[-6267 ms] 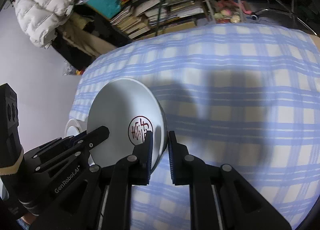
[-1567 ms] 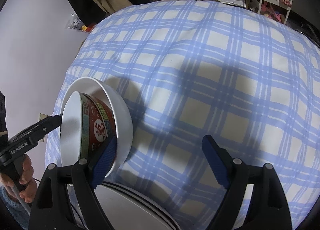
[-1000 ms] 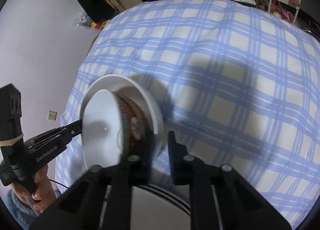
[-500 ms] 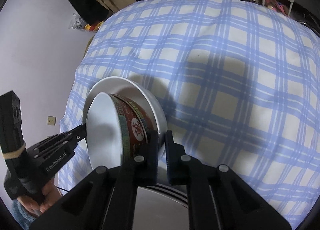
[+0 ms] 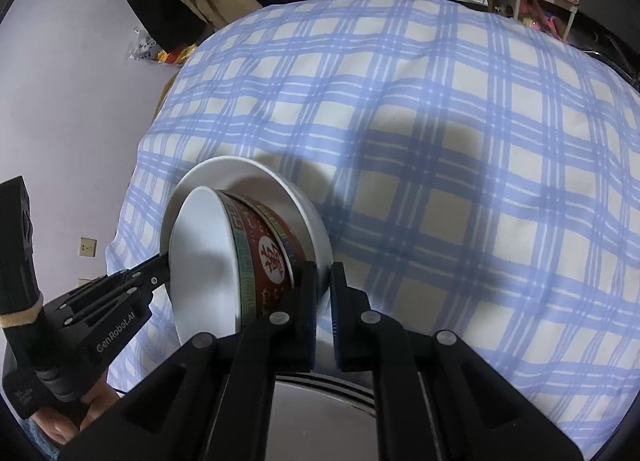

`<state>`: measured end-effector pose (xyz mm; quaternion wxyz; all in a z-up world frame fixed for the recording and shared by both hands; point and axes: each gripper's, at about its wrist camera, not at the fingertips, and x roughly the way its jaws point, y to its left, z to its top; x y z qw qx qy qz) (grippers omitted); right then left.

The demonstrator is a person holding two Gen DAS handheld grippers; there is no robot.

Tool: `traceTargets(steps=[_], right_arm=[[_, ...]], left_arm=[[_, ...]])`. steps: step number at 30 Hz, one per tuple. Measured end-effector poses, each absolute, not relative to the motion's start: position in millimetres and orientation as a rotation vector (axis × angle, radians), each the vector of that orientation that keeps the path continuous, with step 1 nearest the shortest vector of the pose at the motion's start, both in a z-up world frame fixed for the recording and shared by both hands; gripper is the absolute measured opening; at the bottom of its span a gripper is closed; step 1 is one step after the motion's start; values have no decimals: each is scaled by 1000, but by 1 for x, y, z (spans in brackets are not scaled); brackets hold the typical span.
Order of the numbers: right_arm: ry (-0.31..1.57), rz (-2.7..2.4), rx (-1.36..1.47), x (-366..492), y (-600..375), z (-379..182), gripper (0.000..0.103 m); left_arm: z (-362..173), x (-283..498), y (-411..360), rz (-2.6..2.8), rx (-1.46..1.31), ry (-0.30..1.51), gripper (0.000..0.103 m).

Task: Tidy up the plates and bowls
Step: 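Lift the bowl stack with both tools and carry it over the cherry plates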

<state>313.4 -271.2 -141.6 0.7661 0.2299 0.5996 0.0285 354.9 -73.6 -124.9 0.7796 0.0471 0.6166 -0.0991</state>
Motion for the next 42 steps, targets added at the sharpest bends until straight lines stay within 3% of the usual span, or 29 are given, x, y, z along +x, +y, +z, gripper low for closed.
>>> traceTargets(steps=[8,24,42], right_arm=[[1256,65,530,304,-277,-142,10],[1277,4,499,306,-272,-119,11],[1251,2,562,251,-277,-85,11]], left_arm=[[-120,345,-70,-193,54,1272,2],[-114,350,-55,-255,-74,1338,1],[-64,299,-62,-247,-10,1301,1]])
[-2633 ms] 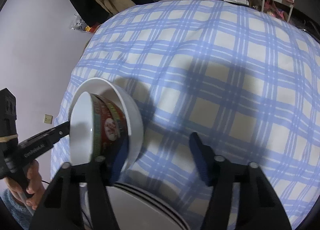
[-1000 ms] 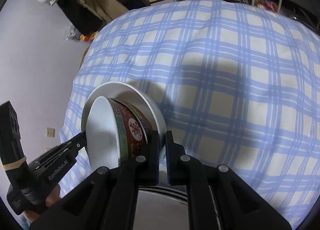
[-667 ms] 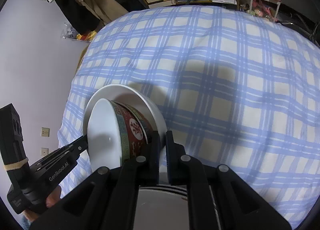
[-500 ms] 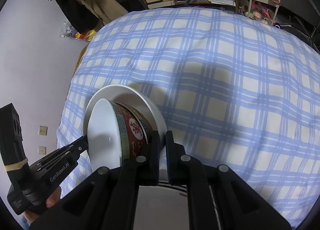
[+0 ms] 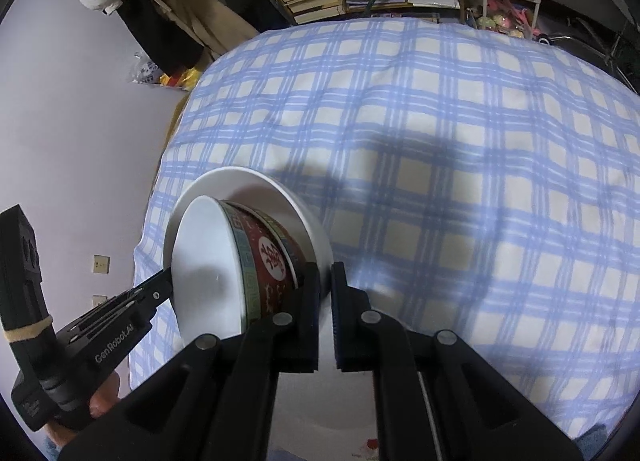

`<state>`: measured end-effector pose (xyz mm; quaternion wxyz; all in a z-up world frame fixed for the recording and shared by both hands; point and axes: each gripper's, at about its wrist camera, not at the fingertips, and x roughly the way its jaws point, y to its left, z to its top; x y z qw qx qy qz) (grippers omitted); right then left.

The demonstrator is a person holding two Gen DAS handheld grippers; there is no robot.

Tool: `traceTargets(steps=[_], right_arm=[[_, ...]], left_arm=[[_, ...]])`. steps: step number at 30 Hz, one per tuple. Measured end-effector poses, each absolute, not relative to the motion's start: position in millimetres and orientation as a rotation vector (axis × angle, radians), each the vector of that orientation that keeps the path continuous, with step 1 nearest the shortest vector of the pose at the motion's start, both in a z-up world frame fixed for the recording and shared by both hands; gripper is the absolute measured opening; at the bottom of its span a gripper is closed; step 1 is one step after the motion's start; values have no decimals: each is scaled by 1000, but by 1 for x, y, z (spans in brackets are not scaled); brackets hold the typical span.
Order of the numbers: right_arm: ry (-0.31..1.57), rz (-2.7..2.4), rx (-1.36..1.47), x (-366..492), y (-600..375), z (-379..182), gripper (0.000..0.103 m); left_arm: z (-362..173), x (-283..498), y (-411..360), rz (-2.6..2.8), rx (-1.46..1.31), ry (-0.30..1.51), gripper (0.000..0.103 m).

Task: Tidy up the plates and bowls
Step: 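Lift the bowl stack with both tools and carry it over the cherry plates, then lower the bowl stack onto the cherry plates and open both tools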

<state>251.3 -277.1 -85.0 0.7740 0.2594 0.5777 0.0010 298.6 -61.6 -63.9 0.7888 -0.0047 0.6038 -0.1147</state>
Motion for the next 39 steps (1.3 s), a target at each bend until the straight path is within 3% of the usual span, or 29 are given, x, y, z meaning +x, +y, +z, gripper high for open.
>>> traceTargets(steps=[9,23,31,39], right_arm=[[1215,-2,536,210,-273,-59,10],[1274,-12,542,150,-267,-109,9],[1262,33,541,145,-272,-115,9],[1170,35,511,145,-272,-82,9]], left_arm=[[-47,257,-57,-240,-23,1299,1],[-97,206,-56,-233,-3,1391,2],[-85,201,-54,-255,39,1295,8],[-63,191,-50,-206,116,1206,13]])
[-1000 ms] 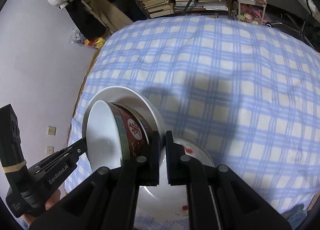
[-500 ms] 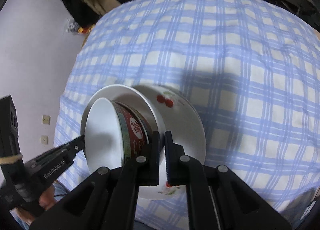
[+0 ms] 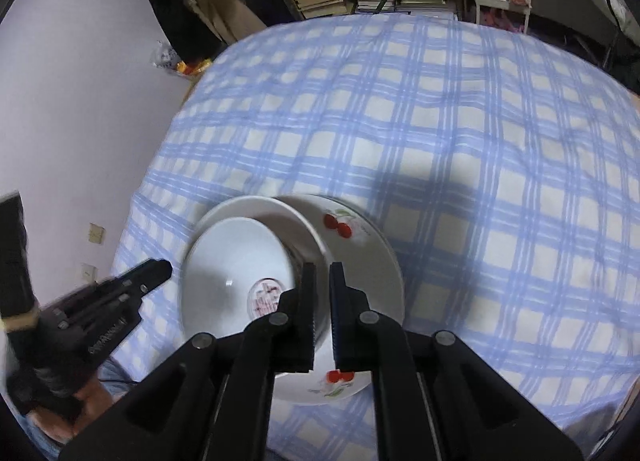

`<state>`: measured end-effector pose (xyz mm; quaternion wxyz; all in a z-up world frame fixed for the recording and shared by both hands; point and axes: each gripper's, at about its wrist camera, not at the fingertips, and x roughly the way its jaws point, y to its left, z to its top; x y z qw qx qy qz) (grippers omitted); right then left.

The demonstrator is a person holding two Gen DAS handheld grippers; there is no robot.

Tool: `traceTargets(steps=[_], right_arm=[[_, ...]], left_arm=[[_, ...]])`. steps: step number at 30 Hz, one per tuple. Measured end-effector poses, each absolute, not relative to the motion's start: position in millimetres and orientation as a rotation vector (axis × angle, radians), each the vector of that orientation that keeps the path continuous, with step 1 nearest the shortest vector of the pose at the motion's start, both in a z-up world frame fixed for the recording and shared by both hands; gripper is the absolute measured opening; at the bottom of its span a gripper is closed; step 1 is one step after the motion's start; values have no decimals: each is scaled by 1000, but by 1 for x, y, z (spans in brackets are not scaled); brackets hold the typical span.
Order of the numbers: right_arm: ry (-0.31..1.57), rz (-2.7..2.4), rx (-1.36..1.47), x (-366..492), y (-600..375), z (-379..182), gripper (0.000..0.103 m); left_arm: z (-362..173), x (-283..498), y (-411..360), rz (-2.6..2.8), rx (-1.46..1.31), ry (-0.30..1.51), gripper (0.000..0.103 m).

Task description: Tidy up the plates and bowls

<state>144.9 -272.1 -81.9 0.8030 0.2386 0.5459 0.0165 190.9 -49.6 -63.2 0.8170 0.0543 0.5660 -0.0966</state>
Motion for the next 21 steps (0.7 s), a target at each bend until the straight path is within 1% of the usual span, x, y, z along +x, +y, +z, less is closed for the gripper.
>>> traceTargets(steps=[4,8,9,10,11,12,13,14,16,17,18,19,20,21], right_arm=[[1100,22,441,135,-267,-64,10],[1054,51,412,123,-264,-48,12],[1037,53,398,119,-264,-44,15],[1016,52,381,114,-263,-39,23],[993,53,367,108,-262,-34,28],[960,55,359,101,-263,-28,38],[934,57,352,96,-264,-23,42],[908,57,343,90,-265,-18,42],[863,42,332,80,-268,-10,46],[849,30,327,76,-270,-7,49],[830,30,321,71,-271,-4,55],[808,37,312,66,-271,0,60],[783,39,302,61,-271,3,63],[756,34,290,55,-271,6,68]], left_arm=[[-43,173,-47,-159,167,1108,18],[-19,157,-41,-133,171,1011,19],[-13,152,-38,-128,169,990,20],[-9,148,-37,-126,172,971,21],[-5,143,-36,-126,179,950,22],[0,138,-35,-119,190,924,26],[3,133,-34,-109,202,901,37],[7,127,-33,-101,213,871,41],[14,114,-32,-94,237,808,55],[17,108,-32,-93,251,780,56],[18,103,-31,-91,257,766,59],[20,99,-31,-91,260,751,66],[21,94,-29,-92,258,732,72],[23,87,-27,-86,250,704,81]])
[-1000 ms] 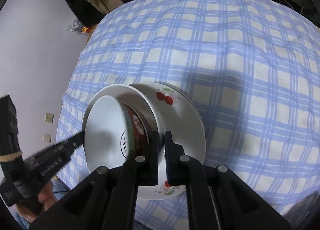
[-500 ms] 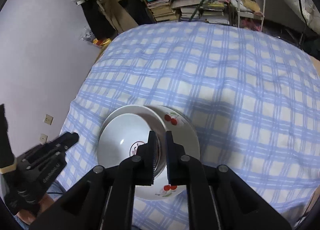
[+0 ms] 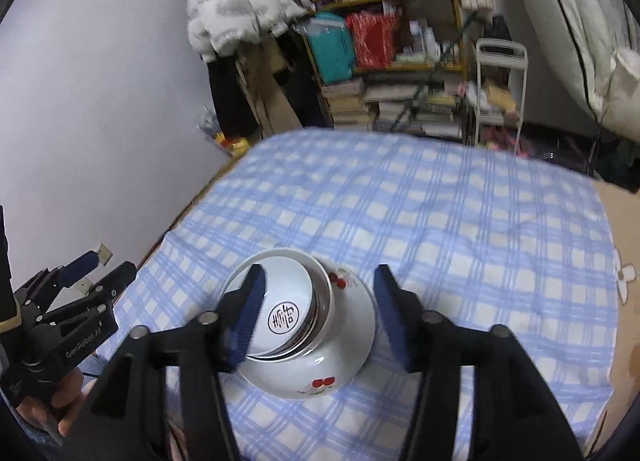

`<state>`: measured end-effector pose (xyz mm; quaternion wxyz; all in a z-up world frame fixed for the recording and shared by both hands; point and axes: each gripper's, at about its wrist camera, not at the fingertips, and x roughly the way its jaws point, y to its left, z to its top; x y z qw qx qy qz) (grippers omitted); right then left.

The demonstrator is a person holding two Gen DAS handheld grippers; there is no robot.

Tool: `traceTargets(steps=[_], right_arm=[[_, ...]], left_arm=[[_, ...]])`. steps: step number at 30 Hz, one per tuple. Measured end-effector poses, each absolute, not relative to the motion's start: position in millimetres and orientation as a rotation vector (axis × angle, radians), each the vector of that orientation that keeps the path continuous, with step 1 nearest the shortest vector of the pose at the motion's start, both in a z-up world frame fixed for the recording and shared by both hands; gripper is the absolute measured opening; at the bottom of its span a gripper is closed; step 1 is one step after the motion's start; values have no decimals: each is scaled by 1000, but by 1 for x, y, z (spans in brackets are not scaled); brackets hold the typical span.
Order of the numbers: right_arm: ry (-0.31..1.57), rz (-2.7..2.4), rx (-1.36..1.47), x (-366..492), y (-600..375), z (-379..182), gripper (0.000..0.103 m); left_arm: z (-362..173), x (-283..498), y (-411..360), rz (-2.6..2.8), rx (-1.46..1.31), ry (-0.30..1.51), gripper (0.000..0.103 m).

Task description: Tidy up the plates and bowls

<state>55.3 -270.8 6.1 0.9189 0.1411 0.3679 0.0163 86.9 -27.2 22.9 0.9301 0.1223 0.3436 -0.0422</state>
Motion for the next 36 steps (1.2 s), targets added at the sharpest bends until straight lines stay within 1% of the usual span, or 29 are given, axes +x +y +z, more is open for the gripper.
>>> traceTargets(steps=[1,2,4,5,7,11,20,36], right_arm=[[737,30,282,51,-270,8,72],[719,28,274,47,-270,10,75],[672,21,253,37,-268,14,87],[653,18,246,33,-267,15,90],[608,7,226,23,-263,17,102],[559,8,217,9,-257,16,103],[468,-85,119,-26,-245,17,103],[443,-108,113,-35,-248,6,103]], left_arm=[[24,82,-26,-80,246,679,82],[25,75,-24,-77,242,649,82],[28,65,-20,-60,235,596,83],[28,59,-18,-52,227,567,84],[29,48,-10,-44,195,517,88],[27,32,2,-41,156,477,90],[0,7,4,-89,219,478,90],[0,8,22,-64,147,474,90]])
